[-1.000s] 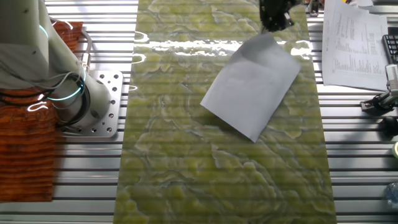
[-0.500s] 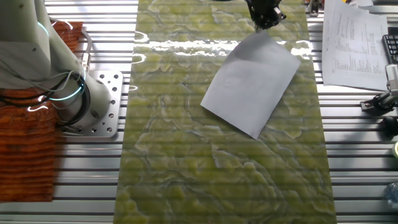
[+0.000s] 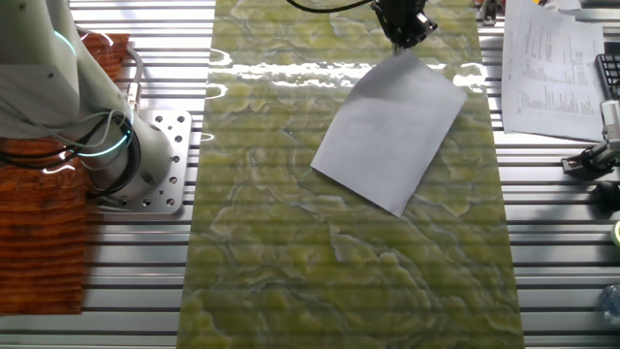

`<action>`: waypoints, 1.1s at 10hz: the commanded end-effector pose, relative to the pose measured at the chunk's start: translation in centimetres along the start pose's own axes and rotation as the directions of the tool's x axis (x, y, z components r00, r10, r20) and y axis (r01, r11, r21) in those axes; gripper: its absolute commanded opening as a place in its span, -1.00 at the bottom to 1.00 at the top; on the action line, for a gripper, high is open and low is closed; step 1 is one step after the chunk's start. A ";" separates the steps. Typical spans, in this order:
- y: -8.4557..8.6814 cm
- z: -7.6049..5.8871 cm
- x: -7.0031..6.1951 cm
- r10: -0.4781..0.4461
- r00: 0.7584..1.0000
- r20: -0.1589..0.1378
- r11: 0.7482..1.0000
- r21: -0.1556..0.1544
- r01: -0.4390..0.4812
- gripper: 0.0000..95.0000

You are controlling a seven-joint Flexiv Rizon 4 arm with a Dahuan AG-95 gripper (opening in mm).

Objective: Flip over and spread out the paper that is laid flat on the table

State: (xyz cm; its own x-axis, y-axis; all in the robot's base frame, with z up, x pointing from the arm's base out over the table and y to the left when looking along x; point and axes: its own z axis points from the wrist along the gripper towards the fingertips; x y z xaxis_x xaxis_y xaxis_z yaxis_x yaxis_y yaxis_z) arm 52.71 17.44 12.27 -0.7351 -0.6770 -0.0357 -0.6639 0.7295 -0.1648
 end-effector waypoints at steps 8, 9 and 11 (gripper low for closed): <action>-0.6 -0.1 0.2 0.180 0.984 -0.009 0.984 -0.016 -0.180 -0.20; -0.6 -0.1 0.2 0.200 0.980 0.001 0.979 -0.040 -0.200 -0.20; -0.6 -0.1 0.2 0.241 0.971 0.012 0.968 -0.083 -0.239 -0.20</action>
State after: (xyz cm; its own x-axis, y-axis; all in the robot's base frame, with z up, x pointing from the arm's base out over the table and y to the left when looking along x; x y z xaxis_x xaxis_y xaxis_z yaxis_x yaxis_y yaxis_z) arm 53.09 16.90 12.39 -0.8642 -0.4965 -0.0811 -0.4903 0.8674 -0.0856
